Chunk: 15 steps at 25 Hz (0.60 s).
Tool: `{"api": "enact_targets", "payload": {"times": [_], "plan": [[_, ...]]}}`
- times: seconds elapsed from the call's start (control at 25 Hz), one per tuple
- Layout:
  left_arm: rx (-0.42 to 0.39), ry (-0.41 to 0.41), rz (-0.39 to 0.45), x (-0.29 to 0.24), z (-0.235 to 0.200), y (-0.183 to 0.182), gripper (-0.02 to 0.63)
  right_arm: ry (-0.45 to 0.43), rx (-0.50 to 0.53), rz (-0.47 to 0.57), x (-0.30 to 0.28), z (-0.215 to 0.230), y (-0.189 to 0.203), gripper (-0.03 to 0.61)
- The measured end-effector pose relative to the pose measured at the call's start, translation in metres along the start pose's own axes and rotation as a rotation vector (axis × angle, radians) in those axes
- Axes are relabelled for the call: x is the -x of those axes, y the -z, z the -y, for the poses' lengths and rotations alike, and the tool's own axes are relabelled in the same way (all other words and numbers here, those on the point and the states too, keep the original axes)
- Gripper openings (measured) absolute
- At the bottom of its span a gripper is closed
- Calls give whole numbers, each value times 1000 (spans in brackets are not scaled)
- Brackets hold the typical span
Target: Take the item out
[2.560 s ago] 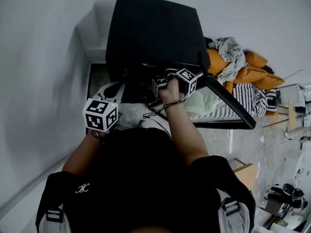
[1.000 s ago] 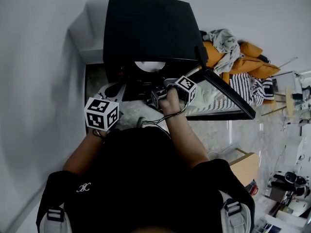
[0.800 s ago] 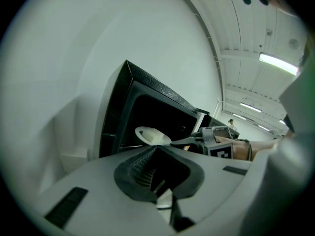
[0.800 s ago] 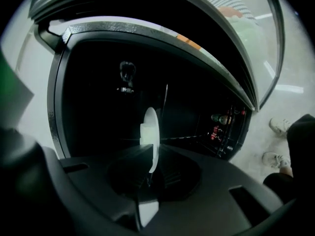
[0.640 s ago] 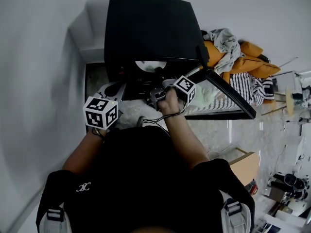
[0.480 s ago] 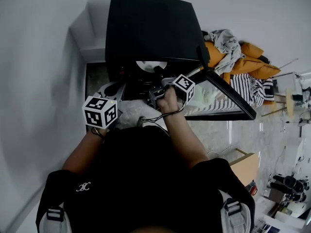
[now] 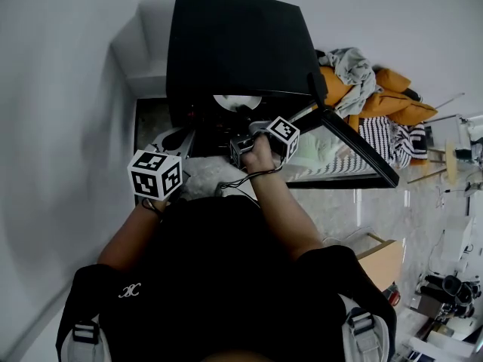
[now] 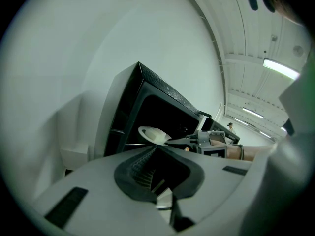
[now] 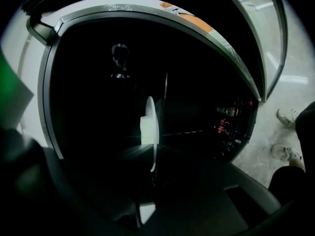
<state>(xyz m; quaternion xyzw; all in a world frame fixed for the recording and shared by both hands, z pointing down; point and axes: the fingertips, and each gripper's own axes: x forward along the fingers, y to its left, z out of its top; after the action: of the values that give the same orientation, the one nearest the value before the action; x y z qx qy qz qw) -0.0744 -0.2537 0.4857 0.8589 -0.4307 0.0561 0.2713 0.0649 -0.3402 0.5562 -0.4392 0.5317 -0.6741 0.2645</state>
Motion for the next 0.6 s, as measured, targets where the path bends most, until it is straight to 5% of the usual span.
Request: {"api": "enact_targets", "payload": {"times": [0.6], "plan": [[-41,47,-22,1,7,1,8,-60,-33,26,32,3,3,23]]}}
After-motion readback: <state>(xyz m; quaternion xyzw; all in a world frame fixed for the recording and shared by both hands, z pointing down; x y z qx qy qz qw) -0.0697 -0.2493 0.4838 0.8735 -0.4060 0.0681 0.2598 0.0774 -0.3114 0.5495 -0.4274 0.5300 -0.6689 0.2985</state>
